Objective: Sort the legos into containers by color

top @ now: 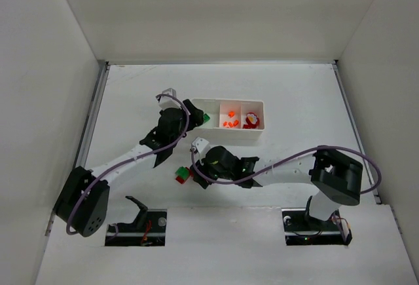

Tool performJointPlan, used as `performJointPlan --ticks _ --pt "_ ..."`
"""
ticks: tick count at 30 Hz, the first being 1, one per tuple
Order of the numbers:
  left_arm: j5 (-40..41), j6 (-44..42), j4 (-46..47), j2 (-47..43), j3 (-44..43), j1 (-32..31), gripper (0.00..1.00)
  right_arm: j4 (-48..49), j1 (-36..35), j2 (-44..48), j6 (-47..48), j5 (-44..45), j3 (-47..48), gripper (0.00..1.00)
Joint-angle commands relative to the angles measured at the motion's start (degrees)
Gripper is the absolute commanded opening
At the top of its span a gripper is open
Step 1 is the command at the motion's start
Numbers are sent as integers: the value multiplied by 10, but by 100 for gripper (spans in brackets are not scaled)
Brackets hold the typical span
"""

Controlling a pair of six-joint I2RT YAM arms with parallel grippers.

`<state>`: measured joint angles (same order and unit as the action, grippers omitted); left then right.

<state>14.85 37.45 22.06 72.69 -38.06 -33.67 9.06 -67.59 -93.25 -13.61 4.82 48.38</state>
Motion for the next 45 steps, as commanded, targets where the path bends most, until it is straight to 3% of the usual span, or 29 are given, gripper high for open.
performJointPlan --ticks 1,6,13,18,21,25,40,45 --pt "-11 15 15 -30 16 -1 66 -2 -3 -15 9 1 31 63" --pt "-11 15 -1 -52 33 -6 66 -11 -3 -35 10 11 39 54" --pt "-11 14 -10 -69 46 -6 66 -18 -3 -46 17 34 44 55" --pt "-11 14 -13 -78 47 -6 66 -13 -3 -35 10 39 42 41" --pt "-11 14 -14 -81 48 -7 66 -9 -3 -16 5 47 34 42" --pt "-16 15 -14 -78 48 -9 66 -4 -3 -17 8 48 30 58" --pt "-16 13 -14 -76 50 -6 66 -13 -12 -42 17 61 51 53" --pt "-18 14 -14 -78 49 -6 66 -19 -14 -45 18 62 55 42"
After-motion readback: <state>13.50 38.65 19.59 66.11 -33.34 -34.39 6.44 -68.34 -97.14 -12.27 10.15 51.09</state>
